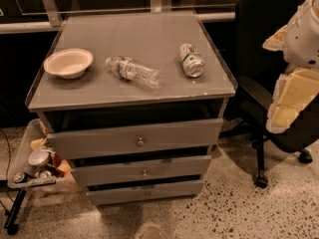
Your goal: Open middle drawer
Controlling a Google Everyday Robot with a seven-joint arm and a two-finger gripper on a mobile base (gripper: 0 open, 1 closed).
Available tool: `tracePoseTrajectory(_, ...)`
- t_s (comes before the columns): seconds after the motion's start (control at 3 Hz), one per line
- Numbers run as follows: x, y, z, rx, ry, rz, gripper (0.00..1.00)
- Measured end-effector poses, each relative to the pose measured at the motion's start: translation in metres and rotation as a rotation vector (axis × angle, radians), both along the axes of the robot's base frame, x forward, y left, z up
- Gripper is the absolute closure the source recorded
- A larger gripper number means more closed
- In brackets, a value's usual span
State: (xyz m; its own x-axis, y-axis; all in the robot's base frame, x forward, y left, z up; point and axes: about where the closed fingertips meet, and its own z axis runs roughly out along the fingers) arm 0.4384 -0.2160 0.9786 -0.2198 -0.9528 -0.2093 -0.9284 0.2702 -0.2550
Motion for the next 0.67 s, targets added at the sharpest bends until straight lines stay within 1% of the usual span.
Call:
tracePoseTrajectory(0.33,-0.001,0.003,-0.004,0.003,-0.001,0.000,0.00)
tracePoseTrajectory(0.67,-0.010,0.017,-0.036,0.010,0.028,0.009,0.00)
